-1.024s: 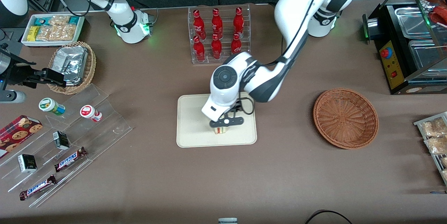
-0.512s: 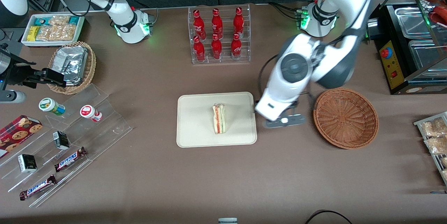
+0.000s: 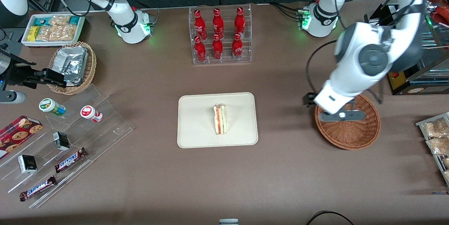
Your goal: Place sandwich from basket to tray
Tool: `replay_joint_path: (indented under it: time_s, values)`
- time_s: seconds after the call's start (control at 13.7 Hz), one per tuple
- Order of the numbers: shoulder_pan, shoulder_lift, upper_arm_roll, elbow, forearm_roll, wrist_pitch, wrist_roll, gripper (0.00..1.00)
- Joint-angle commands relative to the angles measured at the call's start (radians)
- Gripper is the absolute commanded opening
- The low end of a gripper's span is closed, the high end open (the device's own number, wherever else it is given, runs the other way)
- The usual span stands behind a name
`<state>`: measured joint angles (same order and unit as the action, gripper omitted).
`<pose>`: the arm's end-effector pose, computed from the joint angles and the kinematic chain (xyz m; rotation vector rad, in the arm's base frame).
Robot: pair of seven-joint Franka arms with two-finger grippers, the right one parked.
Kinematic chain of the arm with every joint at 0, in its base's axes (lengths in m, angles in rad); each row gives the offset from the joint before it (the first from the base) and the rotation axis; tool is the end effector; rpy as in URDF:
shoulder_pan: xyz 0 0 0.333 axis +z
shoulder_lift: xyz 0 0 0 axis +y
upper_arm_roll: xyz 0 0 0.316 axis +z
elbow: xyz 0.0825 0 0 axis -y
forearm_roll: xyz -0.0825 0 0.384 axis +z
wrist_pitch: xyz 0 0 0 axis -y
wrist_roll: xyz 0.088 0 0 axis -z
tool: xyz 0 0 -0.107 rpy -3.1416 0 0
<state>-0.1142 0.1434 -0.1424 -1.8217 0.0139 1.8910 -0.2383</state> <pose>0.5744 -0.1463 0.4502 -3.1287 0.0351 0.1130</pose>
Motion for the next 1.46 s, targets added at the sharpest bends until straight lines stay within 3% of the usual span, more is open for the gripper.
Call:
replay_joint_path:
  time_s: [0.0, 0.44, 1.02, 1.39]
  values:
    - [0.091, -0.180, -0.011, -0.167, -0.028, 0.025, 0.108, 0.99]
    - [0.145, -0.266, -0.006, -0.127, -0.028, -0.074, 0.163, 1.00]
    - [0.146, -0.150, 0.006, 0.128, -0.017, -0.282, 0.169, 1.00]
    - [0.145, -0.147, 0.006, 0.125, -0.011, -0.280, 0.214, 1.00]
